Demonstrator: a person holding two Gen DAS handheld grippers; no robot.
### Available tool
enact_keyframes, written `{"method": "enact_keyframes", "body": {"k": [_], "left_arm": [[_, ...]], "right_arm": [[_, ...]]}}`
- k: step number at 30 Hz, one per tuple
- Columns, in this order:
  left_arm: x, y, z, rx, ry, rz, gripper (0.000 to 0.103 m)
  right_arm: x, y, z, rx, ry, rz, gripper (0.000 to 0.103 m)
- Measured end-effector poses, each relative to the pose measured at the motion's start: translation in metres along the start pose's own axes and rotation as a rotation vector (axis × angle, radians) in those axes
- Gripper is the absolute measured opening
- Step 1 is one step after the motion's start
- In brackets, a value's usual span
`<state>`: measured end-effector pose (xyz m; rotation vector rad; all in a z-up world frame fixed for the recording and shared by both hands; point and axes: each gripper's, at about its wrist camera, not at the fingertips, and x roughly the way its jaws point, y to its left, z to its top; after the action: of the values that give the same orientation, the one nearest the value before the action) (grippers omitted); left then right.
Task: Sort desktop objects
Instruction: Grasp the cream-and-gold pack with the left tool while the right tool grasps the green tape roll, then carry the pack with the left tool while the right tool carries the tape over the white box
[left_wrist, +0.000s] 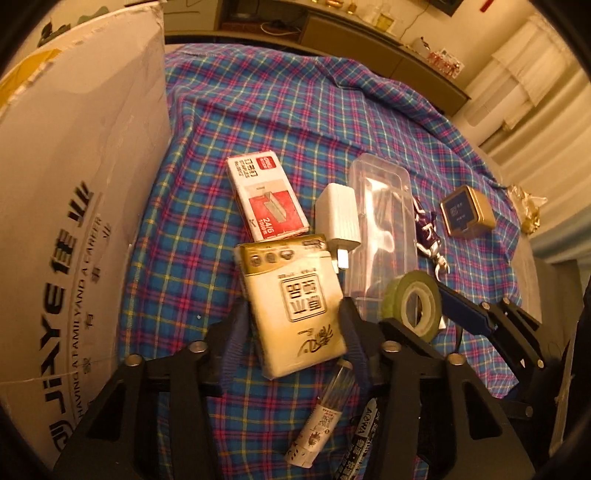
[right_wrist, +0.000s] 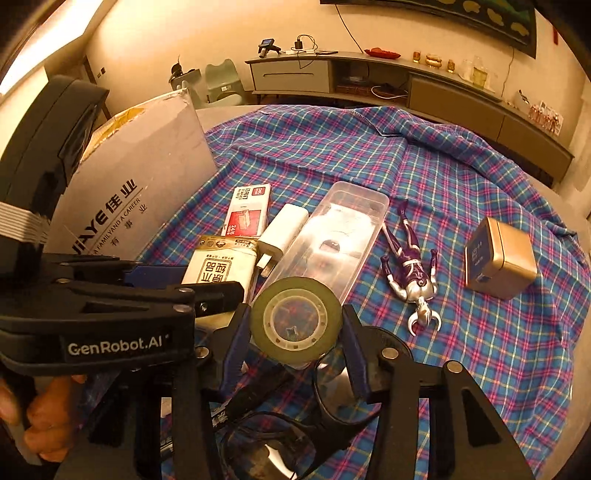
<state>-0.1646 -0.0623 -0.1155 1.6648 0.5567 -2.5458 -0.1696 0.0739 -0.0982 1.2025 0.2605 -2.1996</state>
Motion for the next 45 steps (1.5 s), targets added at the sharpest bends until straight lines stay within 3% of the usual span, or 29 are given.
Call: {"method": "enact_keyframes", "body": {"k": [4, 9, 10, 13, 14, 17, 27, 32, 34, 36, 37, 38, 45], "left_arm": [[-0.009, 0.001, 0.002, 0.003, -0.017, -0.003, 0.024], [-0.012, -0.005, 0.0, 0.017, -0.012, 0.004, 0.021], [-0.012, -0.007, 0.0, 0.017, -0.011, 0.007, 0.025], [-0.011, -0.016, 0.0, 0.017, 0.006, -0.018, 0.052], [-0.006, -0.022, 0.001, 0.036, 0.026, 0.002, 0.054], [0.008, -0.036, 0.005, 0.097, 0.011, 0.119, 0.059], [0.006, -0.008, 0.009, -0.003, -0.028, 0.112, 0.061], [0.021, -0.024, 0.012, 0.076, 0.007, 0.154, 0.064], [0.025, -0.033, 0.009, 0.151, -0.016, 0.244, 0.066], [0.023, -0.032, 0.007, 0.153, -0.032, 0.224, 0.061], [0.021, -0.03, 0.006, 0.147, -0.031, 0.223, 0.048], [0.017, -0.027, 0.005, 0.141, -0.033, 0.207, 0.027], [-0.016, -0.017, -0.011, 0.112, -0.075, 0.138, 0.025]], "right_arm": [[-0.014, -0.001, -0.002, 0.035, -0.03, 0.013, 0.049], [-0.022, -0.005, -0.009, 0.08, -0.032, 0.003, 0.049], [-0.021, -0.006, -0.01, 0.086, -0.025, -0.004, 0.049], [-0.014, -0.01, -0.013, 0.106, 0.009, -0.018, 0.049], [-0.011, -0.011, -0.015, 0.114, 0.016, -0.017, 0.049], [-0.013, -0.015, -0.016, 0.126, 0.018, -0.012, 0.049], [-0.018, -0.021, -0.015, 0.146, 0.008, -0.008, 0.049], [-0.02, -0.016, -0.014, 0.134, 0.001, -0.016, 0.049], [-0.018, -0.018, -0.014, 0.134, 0.004, -0.031, 0.049], [-0.02, -0.022, -0.014, 0.152, -0.001, -0.015, 0.049], [-0.021, -0.022, -0.014, 0.152, -0.006, -0.014, 0.049], [-0.023, -0.021, -0.014, 0.147, -0.011, -0.015, 0.049], [-0.034, -0.005, -0.015, 0.109, -0.03, -0.021, 0.049]]}}
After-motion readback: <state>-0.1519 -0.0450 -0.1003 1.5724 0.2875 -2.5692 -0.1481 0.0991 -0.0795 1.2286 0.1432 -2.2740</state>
